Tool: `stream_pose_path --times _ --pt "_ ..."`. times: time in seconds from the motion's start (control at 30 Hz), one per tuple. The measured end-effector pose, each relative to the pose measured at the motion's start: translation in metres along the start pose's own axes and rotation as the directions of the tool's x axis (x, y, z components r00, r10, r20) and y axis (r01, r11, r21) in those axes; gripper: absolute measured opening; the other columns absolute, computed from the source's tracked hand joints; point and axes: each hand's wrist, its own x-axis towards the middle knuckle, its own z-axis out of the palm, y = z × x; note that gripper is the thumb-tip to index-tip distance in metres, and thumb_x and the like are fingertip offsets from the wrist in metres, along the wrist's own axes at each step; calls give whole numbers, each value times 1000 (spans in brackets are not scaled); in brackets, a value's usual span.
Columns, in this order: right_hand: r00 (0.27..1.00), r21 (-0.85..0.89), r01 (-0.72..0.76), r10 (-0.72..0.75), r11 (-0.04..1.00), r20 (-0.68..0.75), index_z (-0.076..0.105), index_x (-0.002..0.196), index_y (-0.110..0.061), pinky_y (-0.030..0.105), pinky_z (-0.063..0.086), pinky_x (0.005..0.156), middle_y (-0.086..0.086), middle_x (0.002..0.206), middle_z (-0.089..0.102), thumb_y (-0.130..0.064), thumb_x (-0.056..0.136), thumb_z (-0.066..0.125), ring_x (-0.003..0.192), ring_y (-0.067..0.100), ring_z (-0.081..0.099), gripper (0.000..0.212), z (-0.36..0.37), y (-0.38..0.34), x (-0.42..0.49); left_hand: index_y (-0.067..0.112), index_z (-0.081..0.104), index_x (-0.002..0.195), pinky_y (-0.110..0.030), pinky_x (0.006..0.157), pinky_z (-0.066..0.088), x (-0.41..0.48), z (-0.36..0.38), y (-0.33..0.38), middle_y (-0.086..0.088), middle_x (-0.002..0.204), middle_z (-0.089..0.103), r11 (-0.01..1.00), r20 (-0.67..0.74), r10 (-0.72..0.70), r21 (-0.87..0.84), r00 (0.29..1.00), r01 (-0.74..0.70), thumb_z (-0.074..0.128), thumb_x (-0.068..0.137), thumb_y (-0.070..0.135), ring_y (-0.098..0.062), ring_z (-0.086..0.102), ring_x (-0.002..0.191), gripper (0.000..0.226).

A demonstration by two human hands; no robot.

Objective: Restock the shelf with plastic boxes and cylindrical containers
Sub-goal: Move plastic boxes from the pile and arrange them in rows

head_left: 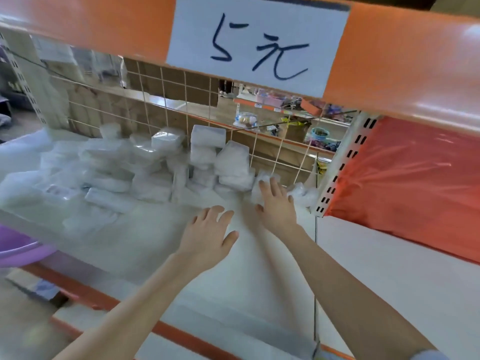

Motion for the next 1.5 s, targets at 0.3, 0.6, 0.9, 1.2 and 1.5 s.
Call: stream_pose_path --times 0.3,0.6,0.9,1.2,1.5 --pt "974 -85 -71 50 994 -223 52 118 -6 36 35 79 11 117 55 -8 87 50 109 31 48 30 5 2 -7 24 31 141 -31 102 30 12 0 -26 3 145 29 989 2 123 -80 992 -123 37 95 43 -19 30 130 50" --pt "842 693 -112 438 712 -314 50 122 -5 6 37 66 -15 83 54 -8 94 47 73 -2 53 29 -1 -18 -64 20 20 145 -35 99 33 24 3 -17 -1 146 26 954 -69 177 -235 982 -188 55 85 42 -23 27 132 72" --pt "852 941 -279 501 190 151 54 104 -14 22 50 57 1 88 63 -11 94 44 73 10 59 14 4 -37 -71 16 31 141 -36 102 32 26 9 -19 -2 143 33 894 -63 322 -307 945 -326 73 71 34 -25 29 127 83" --pt "881 621 -308 462 721 -99 45 130 -9 30 43 82 10 123 51 -16 93 48 101 25 55 38 9 -23 -29 21 39 136 -26 94 33 12 9 -71 4 133 42 967 33 189 -180 981 -180 62 81 40 -18 38 119 62" --pt "970 -13 -238 237 971 -51 33 138 -19 34 43 73 5 138 36 -18 89 54 119 28 38 53 27 -17 11 27 37 138 -25 97 36 0 -4 -92 10 143 32 977 70 139 -171 988 -126 53 88 39 -13 31 129 54"
